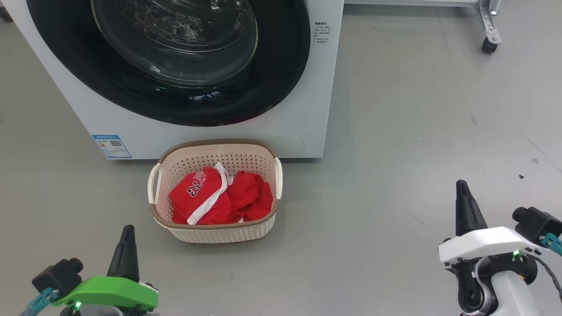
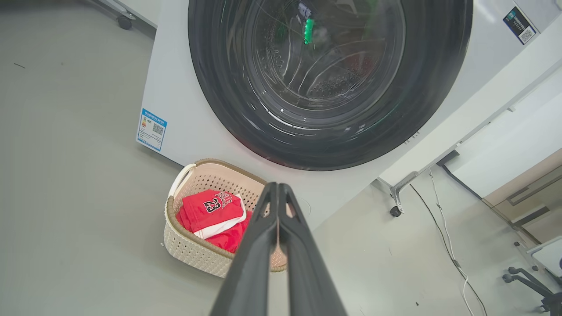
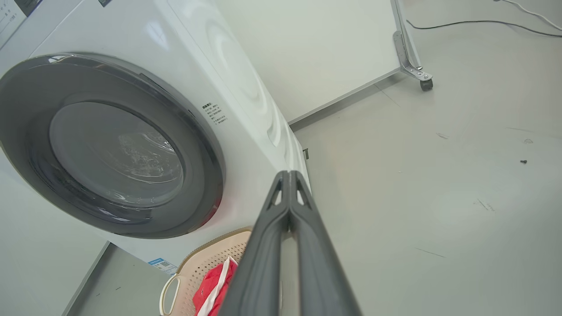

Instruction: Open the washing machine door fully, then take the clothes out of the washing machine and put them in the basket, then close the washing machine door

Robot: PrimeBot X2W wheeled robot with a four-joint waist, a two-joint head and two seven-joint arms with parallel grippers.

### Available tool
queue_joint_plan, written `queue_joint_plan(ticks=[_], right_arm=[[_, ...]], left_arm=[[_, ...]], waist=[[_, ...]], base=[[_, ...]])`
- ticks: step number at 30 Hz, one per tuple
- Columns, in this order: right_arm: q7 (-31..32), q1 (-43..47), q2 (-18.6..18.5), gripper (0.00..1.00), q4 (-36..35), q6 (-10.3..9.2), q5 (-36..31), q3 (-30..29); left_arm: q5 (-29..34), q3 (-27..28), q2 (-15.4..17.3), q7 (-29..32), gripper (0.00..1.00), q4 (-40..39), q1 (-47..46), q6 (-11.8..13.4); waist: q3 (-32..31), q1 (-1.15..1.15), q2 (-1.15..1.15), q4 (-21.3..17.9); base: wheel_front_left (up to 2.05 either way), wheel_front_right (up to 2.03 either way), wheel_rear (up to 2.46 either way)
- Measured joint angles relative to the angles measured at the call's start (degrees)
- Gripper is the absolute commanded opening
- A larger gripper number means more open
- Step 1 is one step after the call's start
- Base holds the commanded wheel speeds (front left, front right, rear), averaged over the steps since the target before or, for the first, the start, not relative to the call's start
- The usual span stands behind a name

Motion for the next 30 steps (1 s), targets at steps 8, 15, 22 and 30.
queue_joint_plan(ticks=[8,15,22,30], right_arm=[[1.2,0.2,0.0,0.00,0.0,0.00,4.6,-0.7],[2.4,0.2,0.0,0.00,0.0,0.00,8.6,-1.4],[3.6,0.2,0.0,0.00,0.0,0.00,12.9,-2.2],[4.9,0.2,0.0,0.00,0.0,0.00,17.7,-2.8]], left_arm=[[-4.3,0.6,0.0,1.3,0.00,-0.1,0.0,0.0],[-7.8,1.5,0.0,2.5,0.00,-0.3,0.0,0.0],[-11.4,1.9,0.0,3.5,0.00,-0.4,0.0,0.0],[-15.6,2.6,0.0,4.9,0.00,-0.7,0.0,0.0]], waist=[[-0.3,0.00,0.00,0.0],[-0.6,0.00,0.00,0.0],[-1.0,0.00,0.00,0.0],[-1.3,0.00,0.00,-0.1]], base=[[0.00,0.00,0.00],[0.00,0.00,0.00],[0.00,0.00,0.00],[0.00,0.00,0.00]])
